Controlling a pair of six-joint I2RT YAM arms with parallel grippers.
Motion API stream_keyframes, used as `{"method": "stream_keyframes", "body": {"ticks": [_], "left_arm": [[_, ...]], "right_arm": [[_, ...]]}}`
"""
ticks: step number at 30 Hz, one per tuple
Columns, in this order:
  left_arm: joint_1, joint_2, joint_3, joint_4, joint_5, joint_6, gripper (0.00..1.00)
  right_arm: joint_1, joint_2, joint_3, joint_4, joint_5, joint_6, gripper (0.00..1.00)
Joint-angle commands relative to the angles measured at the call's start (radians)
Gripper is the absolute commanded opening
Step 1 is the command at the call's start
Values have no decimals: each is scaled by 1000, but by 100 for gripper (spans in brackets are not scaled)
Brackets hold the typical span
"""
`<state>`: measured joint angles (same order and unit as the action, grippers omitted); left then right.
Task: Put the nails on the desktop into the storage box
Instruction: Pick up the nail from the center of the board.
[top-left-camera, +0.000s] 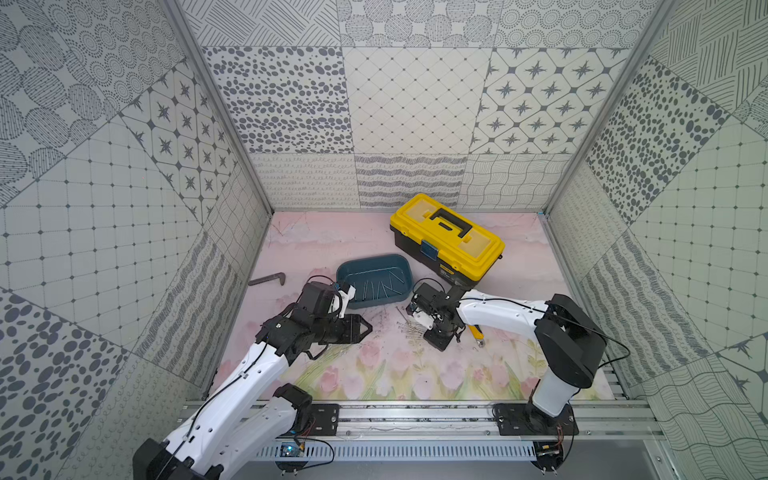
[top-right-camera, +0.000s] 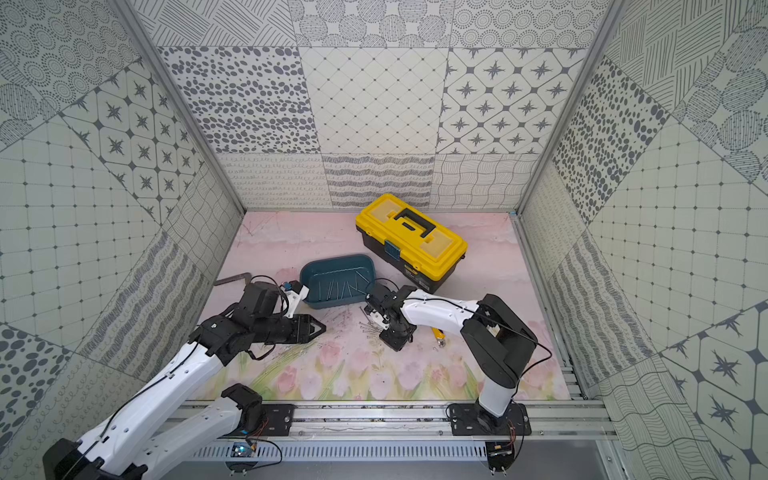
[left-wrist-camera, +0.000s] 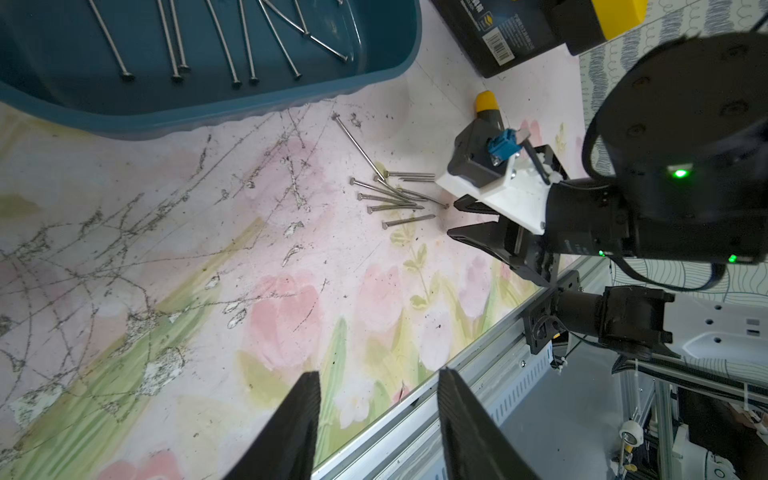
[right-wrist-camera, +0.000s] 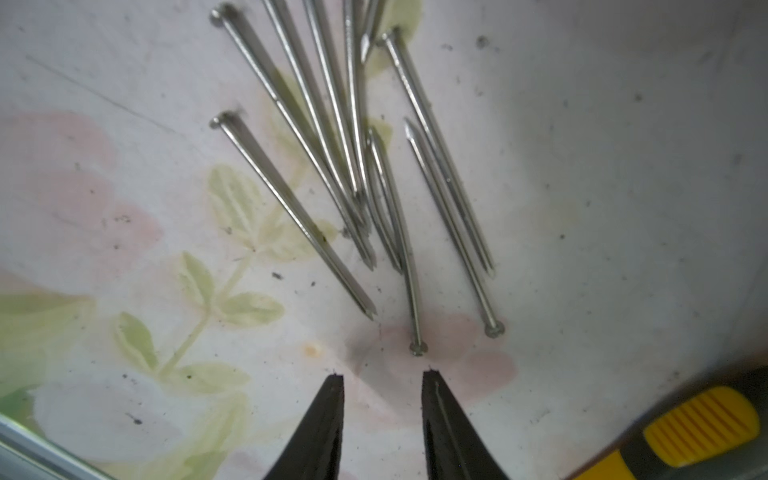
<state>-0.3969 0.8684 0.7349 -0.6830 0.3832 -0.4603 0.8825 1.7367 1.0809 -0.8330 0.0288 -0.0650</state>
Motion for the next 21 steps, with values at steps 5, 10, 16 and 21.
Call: {"method": "stream_keyframes", "body": {"ticks": [5, 10, 16, 21], "left_arm": [[-1, 4, 18, -16, -22, 35, 50], [0, 14, 26, -24, -31, 50, 50], [0, 28, 32, -27, -37, 65, 51], [0, 42, 47, -30, -36, 78, 51]], "right_arm": [[-25, 45, 35, 32, -8, -40, 35], [-27, 76, 57, 38, -12, -47, 34], [-27, 112, 80, 41, -7, -48, 32], [-23, 125, 75, 41, -6, -46, 20]]}}
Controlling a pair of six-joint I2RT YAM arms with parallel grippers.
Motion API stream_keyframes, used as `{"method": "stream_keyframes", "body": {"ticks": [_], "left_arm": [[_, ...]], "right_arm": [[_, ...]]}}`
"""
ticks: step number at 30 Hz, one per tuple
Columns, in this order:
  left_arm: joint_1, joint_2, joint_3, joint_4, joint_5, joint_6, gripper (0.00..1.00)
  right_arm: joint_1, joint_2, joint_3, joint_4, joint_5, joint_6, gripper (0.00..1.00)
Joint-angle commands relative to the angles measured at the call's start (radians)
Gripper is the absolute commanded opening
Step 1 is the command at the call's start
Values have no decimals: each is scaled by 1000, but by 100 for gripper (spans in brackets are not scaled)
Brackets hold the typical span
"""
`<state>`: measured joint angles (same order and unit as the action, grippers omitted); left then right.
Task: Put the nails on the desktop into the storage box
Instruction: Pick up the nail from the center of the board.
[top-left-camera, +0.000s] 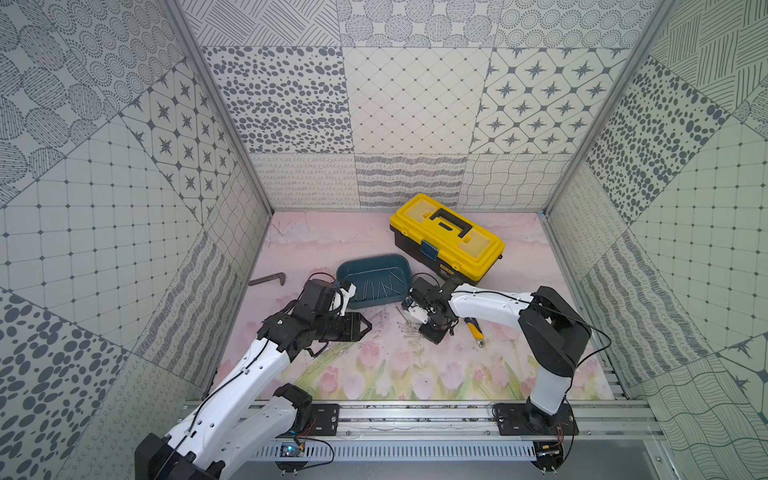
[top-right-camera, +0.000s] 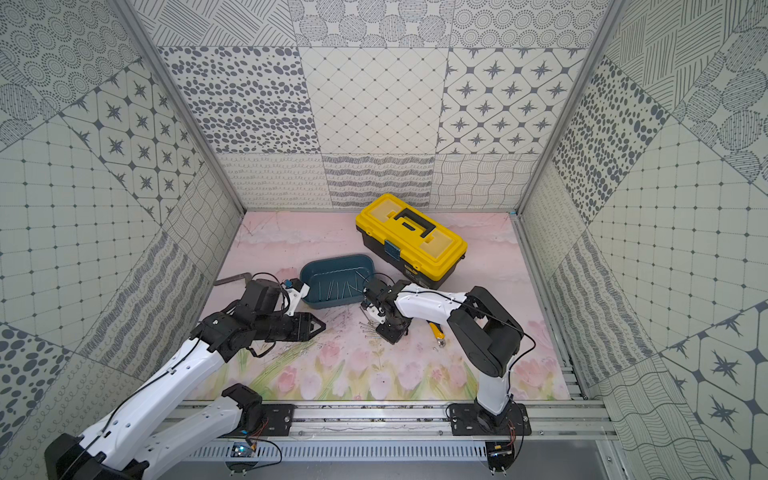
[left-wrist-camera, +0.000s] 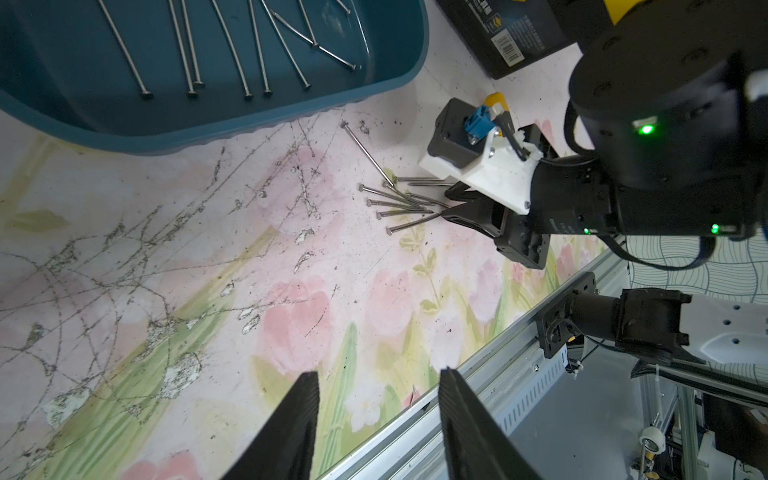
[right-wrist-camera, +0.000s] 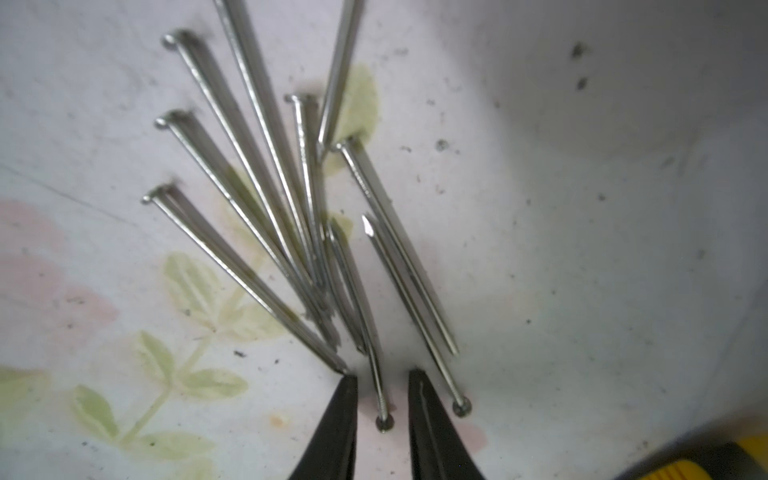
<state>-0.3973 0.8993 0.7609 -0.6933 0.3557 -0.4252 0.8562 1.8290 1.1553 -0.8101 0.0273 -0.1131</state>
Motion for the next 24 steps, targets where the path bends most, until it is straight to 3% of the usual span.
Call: {"method": "stream_keyframes", "body": {"ticks": [1, 8, 18, 24], "left_arm": [[0, 15, 23, -19, -10, 46, 51], [0, 27, 15, -5, -7, 51, 52], [1, 45, 24, 99, 44, -8, 54], [4, 46, 21, 305, 128, -146, 57]], "right_arm": [[4, 27, -2, 18, 1, 2, 17], [24, -31, -68, 17, 38, 7, 0], [26, -247, -84, 16, -50, 123, 0], [9, -340, -18, 21, -190, 245, 0]]}}
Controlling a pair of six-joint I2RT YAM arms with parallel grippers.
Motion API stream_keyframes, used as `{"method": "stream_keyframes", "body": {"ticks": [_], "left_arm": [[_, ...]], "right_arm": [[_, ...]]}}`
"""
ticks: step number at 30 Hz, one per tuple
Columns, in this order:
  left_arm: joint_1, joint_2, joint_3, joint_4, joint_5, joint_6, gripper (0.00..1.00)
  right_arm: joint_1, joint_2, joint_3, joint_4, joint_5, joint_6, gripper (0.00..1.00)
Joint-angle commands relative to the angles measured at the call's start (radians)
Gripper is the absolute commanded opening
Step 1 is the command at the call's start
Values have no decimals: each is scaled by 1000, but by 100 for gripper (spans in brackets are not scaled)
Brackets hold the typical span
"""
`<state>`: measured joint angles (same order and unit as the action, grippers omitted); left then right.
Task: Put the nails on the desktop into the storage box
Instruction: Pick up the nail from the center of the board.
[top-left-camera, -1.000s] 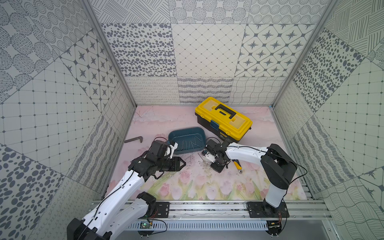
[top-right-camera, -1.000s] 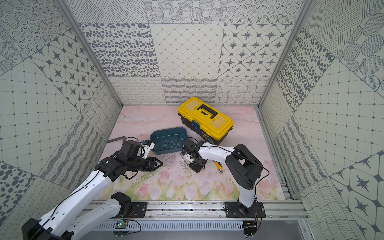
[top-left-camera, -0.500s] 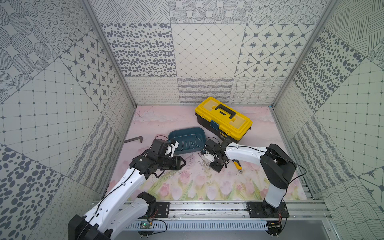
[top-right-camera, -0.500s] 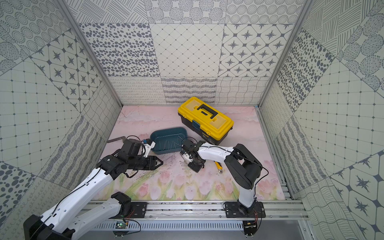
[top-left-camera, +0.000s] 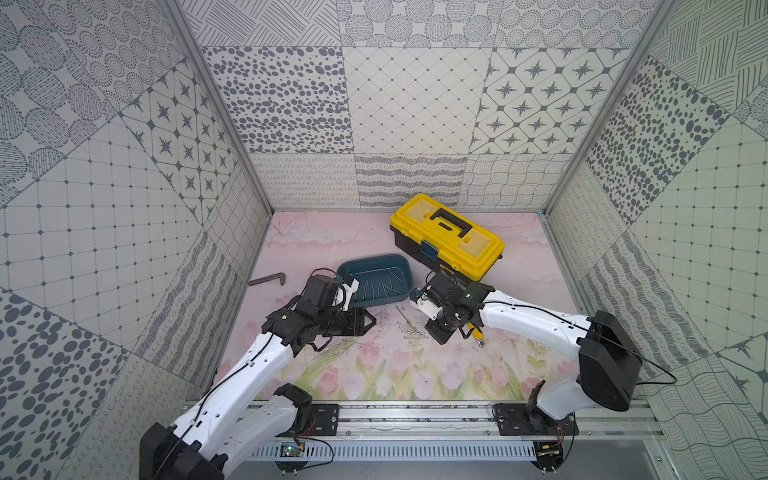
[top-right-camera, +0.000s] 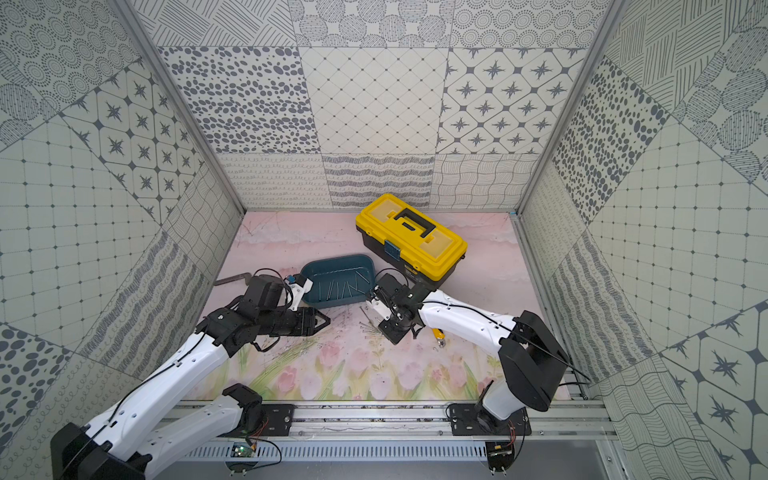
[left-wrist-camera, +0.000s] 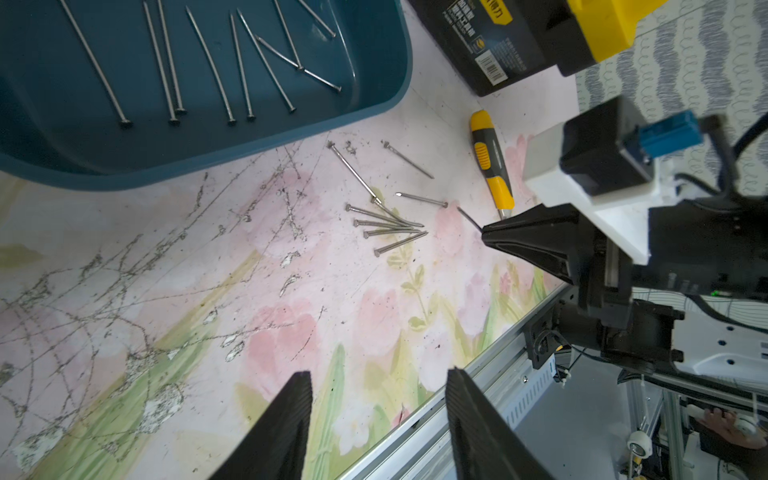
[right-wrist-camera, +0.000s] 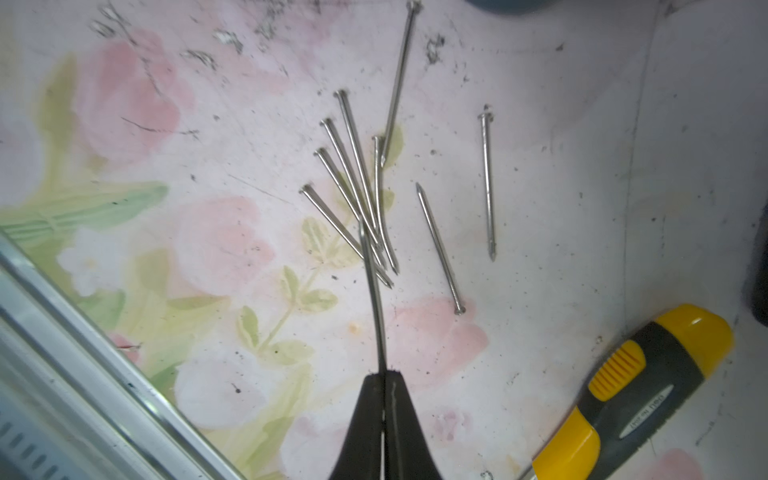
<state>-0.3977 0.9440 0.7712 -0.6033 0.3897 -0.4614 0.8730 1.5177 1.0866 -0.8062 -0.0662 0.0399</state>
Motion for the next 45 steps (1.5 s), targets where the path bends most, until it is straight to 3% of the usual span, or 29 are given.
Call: {"method": "stream_keyframes", "body": {"ticks": [1, 6, 9, 14, 21, 34, 42, 45], "left_arm": [[6, 2, 8, 256, 110, -142, 59], [19, 3, -25, 542, 170, -347, 67], [24, 19, -15, 621, 182, -436, 71], [33, 57, 33, 629, 230, -492, 73], [34, 65, 68, 563, 247, -469, 71], [34, 88, 92, 517, 248, -444, 53], [35, 120, 123, 501, 263, -413, 29], [40, 132, 138, 479, 271, -401, 25]], "right_arm": [[-13, -34, 62, 23, -116, 124, 0], [-38, -46, 130, 107, -244, 293, 0], [-45, -48, 160, 190, -300, 407, 0], [-56, -35, 215, 268, -345, 511, 0], [-56, -19, 262, 318, -397, 595, 0], [-36, 2, 297, 341, -447, 620, 0], [-34, 16, 305, 341, -458, 630, 0], [-37, 15, 297, 341, -449, 629, 0]]}}
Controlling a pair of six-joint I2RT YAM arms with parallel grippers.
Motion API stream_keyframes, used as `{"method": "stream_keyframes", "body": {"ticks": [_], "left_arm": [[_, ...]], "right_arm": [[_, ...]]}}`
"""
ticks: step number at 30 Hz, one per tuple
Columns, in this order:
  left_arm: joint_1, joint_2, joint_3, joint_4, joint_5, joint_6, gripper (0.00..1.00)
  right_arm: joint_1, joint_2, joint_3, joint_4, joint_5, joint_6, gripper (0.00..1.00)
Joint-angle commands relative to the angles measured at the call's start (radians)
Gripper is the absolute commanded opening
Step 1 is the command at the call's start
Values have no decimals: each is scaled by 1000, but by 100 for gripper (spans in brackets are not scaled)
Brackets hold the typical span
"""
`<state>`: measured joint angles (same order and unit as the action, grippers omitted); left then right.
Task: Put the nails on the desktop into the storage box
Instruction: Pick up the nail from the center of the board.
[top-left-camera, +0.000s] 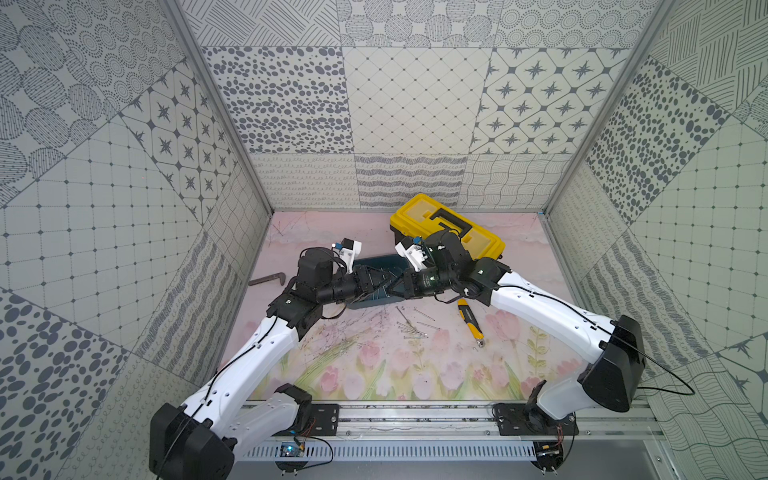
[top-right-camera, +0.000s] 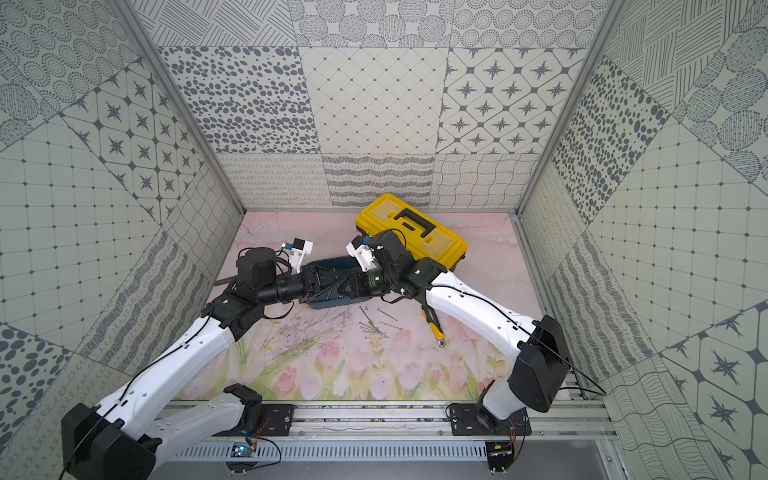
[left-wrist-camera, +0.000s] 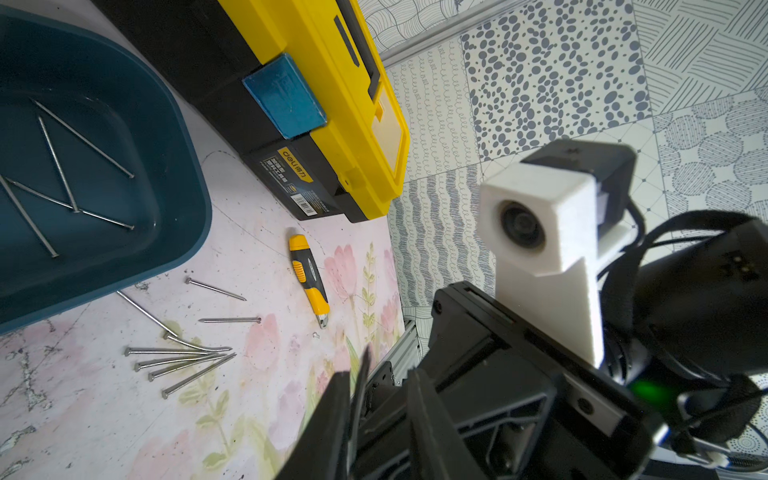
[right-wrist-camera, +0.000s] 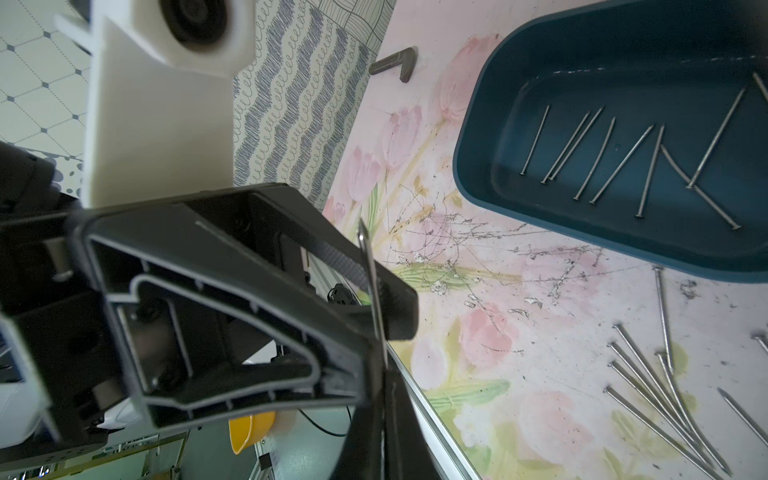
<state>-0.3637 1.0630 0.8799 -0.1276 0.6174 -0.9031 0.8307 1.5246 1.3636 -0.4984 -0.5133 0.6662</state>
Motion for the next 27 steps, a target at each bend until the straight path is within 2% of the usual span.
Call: {"method": "stream_keyframes", "body": {"ticks": [1, 3, 6, 8, 10, 11, 19, 27], "left_arm": [[9, 14, 31, -2, 47, 45, 25], [14, 14, 35, -10, 54, 52, 20], [22, 20, 45, -41, 60, 68, 0], [28, 33, 53, -58, 74, 76, 0], [32, 45, 65, -66, 93, 86, 0], [33, 52, 75, -80, 97, 95, 0], [67, 144, 204, -309, 28, 210, 0], [76, 334, 350, -509, -109, 355, 0]], "right_arm": [[4, 12, 18, 34, 1, 6, 0], [4, 15, 17, 34, 2, 8, 0], [3, 24, 25, 34, 4, 11, 0], [3, 31, 29, 34, 4, 13, 1], [0, 34, 31, 34, 5, 21, 16], [-2, 34, 31, 34, 5, 21, 18], [-44, -21, 11, -12, 73, -32, 29], [-49, -60, 45, -184, 197, -209, 34]]}}
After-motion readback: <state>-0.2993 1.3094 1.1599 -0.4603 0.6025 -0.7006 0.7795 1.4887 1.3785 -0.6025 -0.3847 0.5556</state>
